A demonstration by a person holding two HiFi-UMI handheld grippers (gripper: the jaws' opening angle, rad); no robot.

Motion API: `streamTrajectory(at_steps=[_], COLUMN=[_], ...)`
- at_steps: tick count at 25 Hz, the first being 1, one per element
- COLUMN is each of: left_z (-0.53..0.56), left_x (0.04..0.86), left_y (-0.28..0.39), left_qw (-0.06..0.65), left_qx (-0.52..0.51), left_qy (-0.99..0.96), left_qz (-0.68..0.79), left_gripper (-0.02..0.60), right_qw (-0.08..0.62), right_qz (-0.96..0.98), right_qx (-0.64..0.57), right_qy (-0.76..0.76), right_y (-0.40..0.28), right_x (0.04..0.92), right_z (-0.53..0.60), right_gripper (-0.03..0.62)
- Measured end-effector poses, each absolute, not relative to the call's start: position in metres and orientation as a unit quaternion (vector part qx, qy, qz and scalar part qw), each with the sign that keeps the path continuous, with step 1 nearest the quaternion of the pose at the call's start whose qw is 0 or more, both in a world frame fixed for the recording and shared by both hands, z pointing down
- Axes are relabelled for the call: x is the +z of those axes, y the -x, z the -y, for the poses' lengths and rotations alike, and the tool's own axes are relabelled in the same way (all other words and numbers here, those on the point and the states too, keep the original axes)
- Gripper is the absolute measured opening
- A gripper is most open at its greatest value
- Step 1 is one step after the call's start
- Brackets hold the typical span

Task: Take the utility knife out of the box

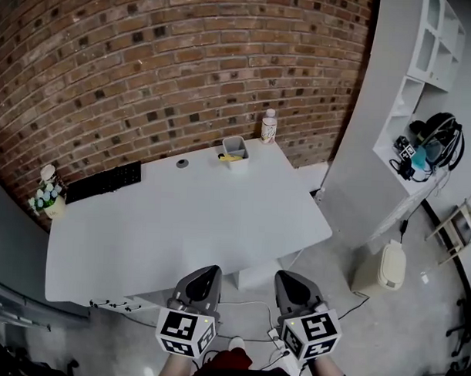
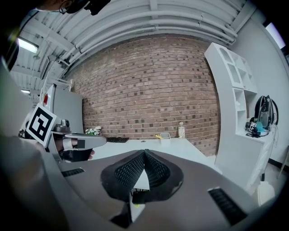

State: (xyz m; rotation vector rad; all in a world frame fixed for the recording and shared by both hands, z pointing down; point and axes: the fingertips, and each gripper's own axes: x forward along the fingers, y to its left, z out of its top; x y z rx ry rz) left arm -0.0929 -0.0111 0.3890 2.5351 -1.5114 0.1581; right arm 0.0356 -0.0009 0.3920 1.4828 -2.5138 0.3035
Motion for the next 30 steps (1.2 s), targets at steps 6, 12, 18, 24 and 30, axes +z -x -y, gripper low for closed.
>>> streamTrajectory(at_steps=[6,12,18,24,30], left_z=[0.033,0.044,0.056,0.077,0.108], left_x=[0.391,0.395,0.398,0.398,0.399], left_y=[0.106,0.116,0.125,0.133,0.133], left_qw=[0.098,0.104,0.108,0.105,0.100], left_qx=[0.053,0.051,0.052,0.053,0.060], left_qy=[-0.855,-0.852,-0.846,-0.839,-0.832], left_qz=[0.507,0.511,0.520,0.532,0.543], left_gripper=[0.004,0.005,0.005,0.005,0.005], right_qw=[0.103,0.119,0.128,0.132,0.124], right_qz=[0.849,0.849,0.851,0.856,0.857], right_qx=[0.096,0.107,0.107,0.108,0.096], right_qy=[-0.510,-0.503,-0.498,-0.489,-0.491], right_y=[-0.027,-0.014,-0.008,-0.002,-0.008], right_x=[0.397,0.398,0.403,0.406,0.407], right_z=[0.023,0.033,0.046,0.065,0.094], right_gripper=[0.008,0.008,0.008,0.008,0.008])
